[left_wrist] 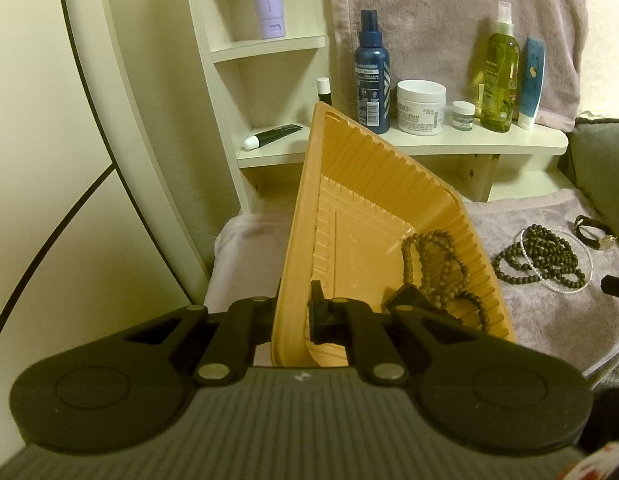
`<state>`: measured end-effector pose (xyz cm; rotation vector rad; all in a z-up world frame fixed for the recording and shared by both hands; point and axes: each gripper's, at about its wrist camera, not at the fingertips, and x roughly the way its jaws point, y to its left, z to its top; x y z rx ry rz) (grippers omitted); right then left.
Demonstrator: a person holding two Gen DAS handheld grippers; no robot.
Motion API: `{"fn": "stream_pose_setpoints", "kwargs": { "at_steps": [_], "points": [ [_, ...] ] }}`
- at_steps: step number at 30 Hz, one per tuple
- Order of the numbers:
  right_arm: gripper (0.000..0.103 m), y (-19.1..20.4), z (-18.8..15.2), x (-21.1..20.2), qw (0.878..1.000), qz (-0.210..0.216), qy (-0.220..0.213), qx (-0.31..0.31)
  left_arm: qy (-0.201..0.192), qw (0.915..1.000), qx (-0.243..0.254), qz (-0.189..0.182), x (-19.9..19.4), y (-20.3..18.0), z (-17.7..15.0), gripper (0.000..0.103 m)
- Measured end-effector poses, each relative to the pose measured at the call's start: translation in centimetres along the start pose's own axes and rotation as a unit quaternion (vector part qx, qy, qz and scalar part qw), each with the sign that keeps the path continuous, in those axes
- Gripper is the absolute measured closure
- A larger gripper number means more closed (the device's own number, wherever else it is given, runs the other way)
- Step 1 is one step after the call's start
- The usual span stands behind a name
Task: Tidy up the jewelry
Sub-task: 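Move the open right tool back toward the gold watch, then close the right tool on the gold watch band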
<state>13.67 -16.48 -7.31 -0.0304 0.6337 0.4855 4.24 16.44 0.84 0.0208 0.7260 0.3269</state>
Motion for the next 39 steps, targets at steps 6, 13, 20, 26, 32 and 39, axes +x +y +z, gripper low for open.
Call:
{"fn": "stream_pose_setpoints", "kwargs": {
  "at_steps": [6, 13, 20, 26, 32, 39],
  "points": [
    [0.052, -1.6, 0.1, 0.9, 0.999, -0.04, -0.006, -0.002, 0.001, 1.0, 0.001, 0.001, 0.1, 0.0, 0.0, 0.096],
    [0.052, -3.9, 1.0, 2.2, 0.996, -0.086, -0.013, -0.014, 0.001, 1.0, 0.002, 0.002, 0.1, 0.0, 0.0, 0.096],
    [0.052, -5.0, 1.2, 4.3, 0.993, -0.116, -0.009, -0.034, 0.001, 1.0, 0.003, 0.002, 0.1, 0.0, 0.0, 0.096],
    [0.052, -5.0, 1.2, 6.3, 0.991, -0.124, 0.0, -0.055, 0.002, 1.0, 0.006, 0.004, 0.1, -0.2, 0.0, 0.096],
    [0.052, -4.9, 1.1, 7.7, 0.99, -0.121, 0.007, -0.067, 0.003, 1.0, 0.006, 0.004, 0.1, -0.1, 0.1, 0.096],
    [0.052, -5.1, 1.1, 7.9, 0.991, -0.119, 0.004, -0.057, 0.003, 1.0, 0.006, 0.004, 0.1, -0.1, 0.0, 0.096]
  ]
}}
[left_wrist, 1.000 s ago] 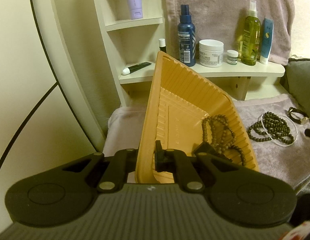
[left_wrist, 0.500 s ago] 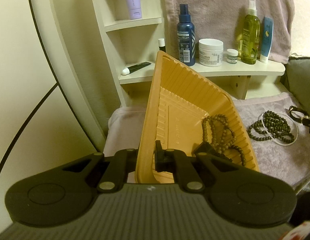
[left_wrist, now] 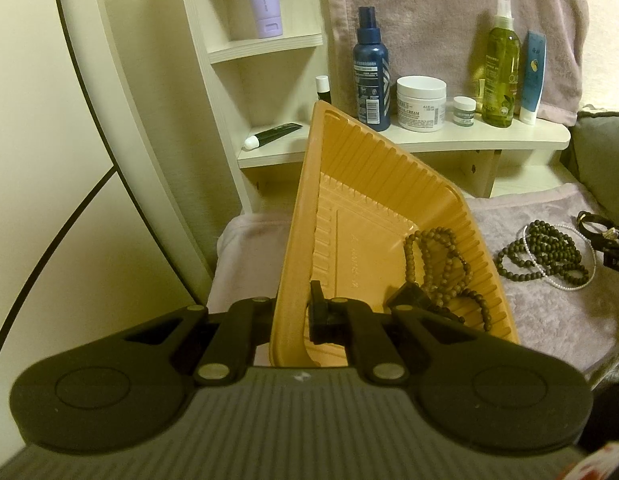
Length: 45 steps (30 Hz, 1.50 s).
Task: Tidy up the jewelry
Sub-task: 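Close the right tool on the gold watch band, then carry the gold watch into the orange tray and open the right tool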
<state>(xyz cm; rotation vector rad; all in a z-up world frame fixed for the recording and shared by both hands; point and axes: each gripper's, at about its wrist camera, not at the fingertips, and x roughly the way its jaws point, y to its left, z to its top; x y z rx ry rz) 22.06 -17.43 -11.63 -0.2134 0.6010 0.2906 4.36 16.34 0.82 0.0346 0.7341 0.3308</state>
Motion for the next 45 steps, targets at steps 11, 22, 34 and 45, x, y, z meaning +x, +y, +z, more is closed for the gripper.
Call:
{"fn": "stream_pose_setpoints", "kwargs": {
  "at_steps": [11, 22, 34, 45],
  "points": [
    [0.067, -0.5, -0.1, -1.6, 0.999, 0.026, 0.006, 0.041, -0.001, 1.0, 0.0, 0.0, 0.0, 0.1, -0.2, 0.096],
    [0.067, 0.2, -0.8, -4.0, 0.996, 0.044, 0.012, 0.072, -0.002, 1.0, 0.003, 0.0, -0.2, -0.1, -0.1, 0.096],
    [0.067, 1.3, 1.3, -5.4, 0.995, 0.067, -0.009, 0.079, -0.003, 1.0, 0.004, 0.0, -0.3, -0.3, 0.0, 0.096],
    [0.067, 4.0, 3.5, -5.8, 0.993, 0.094, -0.024, 0.067, -0.003, 1.0, 0.004, 0.0, -0.4, -0.3, 0.1, 0.096]
  ]
}}
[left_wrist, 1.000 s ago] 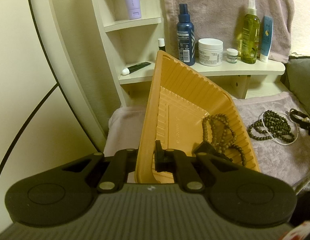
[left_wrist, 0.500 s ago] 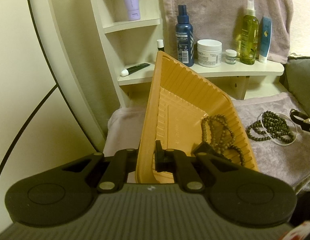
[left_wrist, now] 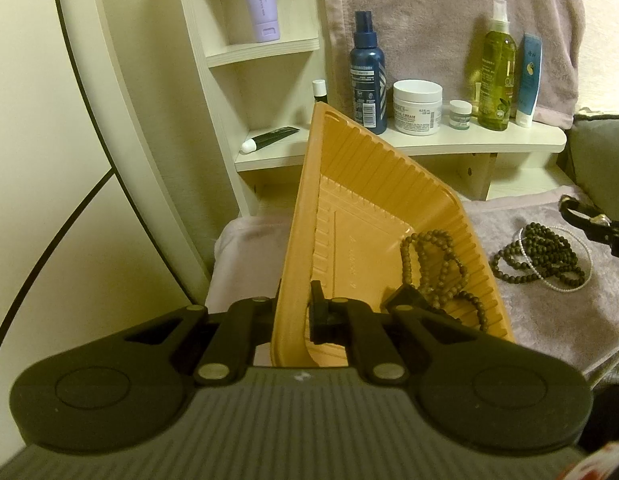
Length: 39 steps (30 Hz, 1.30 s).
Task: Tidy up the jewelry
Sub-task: 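Carry the gold watch into the orange tray and open the right tool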
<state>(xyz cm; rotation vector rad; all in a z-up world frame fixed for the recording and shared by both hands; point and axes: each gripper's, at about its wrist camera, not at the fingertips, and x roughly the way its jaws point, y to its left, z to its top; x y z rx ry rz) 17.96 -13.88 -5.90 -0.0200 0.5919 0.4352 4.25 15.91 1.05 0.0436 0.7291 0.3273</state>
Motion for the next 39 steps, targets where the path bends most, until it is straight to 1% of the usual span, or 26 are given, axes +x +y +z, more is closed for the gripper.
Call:
{"fn": "stream_pose_setpoints", "kwargs": {
  "at_steps": [12, 23, 30, 34, 39],
  "points": [
    [0.067, 4.2, 2.0, 0.1, 0.999, 0.049, -0.016, -0.011, 0.0, 1.0, -0.001, -0.001, -0.1, -0.1, 0.1, 0.096],
    [0.067, 10.6, 2.5, 0.9, 0.992, 0.12, -0.017, -0.038, 0.0, 1.0, -0.001, 0.0, -0.2, -0.2, 0.3, 0.096],
    [0.067, 14.0, 2.0, 2.5, 0.987, 0.153, 0.004, -0.056, 0.0, 1.0, -0.002, -0.001, -0.3, -0.2, 0.3, 0.096],
    [0.067, 14.8, 1.8, 3.5, 0.985, 0.16, 0.019, -0.057, 0.0, 1.0, -0.003, -0.002, -0.2, -0.1, 0.3, 0.096],
    [0.067, 14.8, 1.6, 4.4, 0.985, 0.163, 0.035, -0.052, 0.0, 1.0, -0.002, -0.002, -0.1, -0.1, 0.3, 0.096]
  ]
}}
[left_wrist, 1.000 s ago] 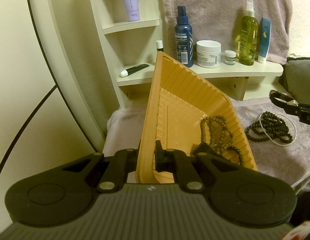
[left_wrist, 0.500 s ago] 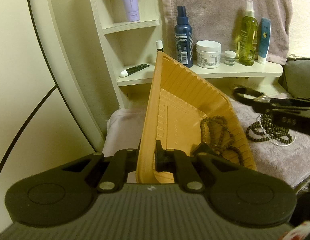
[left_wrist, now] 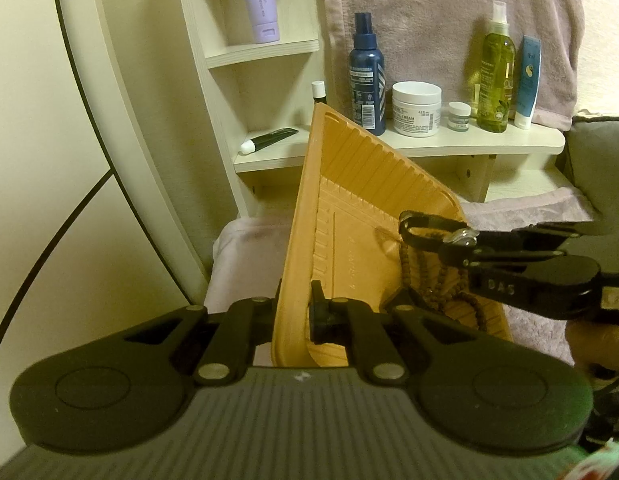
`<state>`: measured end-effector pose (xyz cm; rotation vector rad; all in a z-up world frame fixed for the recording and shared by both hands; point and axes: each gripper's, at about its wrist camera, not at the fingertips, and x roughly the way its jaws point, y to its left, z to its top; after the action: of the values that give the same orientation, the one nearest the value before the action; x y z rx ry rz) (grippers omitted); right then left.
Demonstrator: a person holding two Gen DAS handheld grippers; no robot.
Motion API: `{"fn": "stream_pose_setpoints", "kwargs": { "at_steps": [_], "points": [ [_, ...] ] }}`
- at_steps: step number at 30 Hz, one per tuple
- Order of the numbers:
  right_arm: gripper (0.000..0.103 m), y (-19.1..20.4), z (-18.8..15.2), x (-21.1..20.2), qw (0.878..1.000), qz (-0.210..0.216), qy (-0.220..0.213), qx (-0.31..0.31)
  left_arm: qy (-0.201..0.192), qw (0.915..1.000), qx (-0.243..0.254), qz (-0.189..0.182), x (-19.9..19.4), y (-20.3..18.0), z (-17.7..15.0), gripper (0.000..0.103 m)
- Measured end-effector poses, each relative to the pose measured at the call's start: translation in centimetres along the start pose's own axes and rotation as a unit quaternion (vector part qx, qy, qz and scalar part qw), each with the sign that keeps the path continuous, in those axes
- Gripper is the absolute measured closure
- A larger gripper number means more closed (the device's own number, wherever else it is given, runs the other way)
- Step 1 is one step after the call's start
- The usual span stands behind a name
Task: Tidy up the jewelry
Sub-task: 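Carry the gold watch into the orange tray and open the right tool, then move the open right tool back to the pearl necklace on the towel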
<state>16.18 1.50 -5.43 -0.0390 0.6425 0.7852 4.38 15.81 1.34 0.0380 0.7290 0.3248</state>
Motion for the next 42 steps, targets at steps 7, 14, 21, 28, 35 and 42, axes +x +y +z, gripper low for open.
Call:
{"fn": "stream_pose_setpoints", "kwargs": {
  "at_steps": [7, 14, 21, 28, 35, 42],
  "points": [
    [0.058, -0.4, -0.4, 0.4, 1.0, 0.016, 0.001, 0.019, 0.0, 1.0, 0.0, 0.0, 0.0, 0.0, 0.0, 0.096],
    [0.046, -0.8, -0.8, -1.1, 1.0, 0.01, -0.011, 0.015, -0.002, 1.0, 0.0, -0.001, 0.1, -0.2, 0.1, 0.095],
    [0.046, -2.8, -1.7, -4.0, 0.999, -0.017, -0.024, 0.028, -0.002, 1.0, -0.001, -0.002, 0.0, -0.1, 0.0, 0.095],
    [0.046, -5.5, -3.7, -6.8, 0.997, -0.065, -0.031, 0.034, -0.003, 1.0, -0.001, -0.002, 0.0, -0.1, 0.0, 0.095],
    [0.045, -8.5, -5.8, -8.9, 0.992, -0.104, -0.025, 0.059, -0.003, 1.0, -0.001, -0.001, 0.0, -0.1, 0.0, 0.095],
    [0.045, -10.6, -7.4, -10.5, 0.988, -0.134, -0.017, 0.079, -0.004, 1.0, 0.0, 0.0, 0.0, -0.1, 0.0, 0.095]
  ]
}}
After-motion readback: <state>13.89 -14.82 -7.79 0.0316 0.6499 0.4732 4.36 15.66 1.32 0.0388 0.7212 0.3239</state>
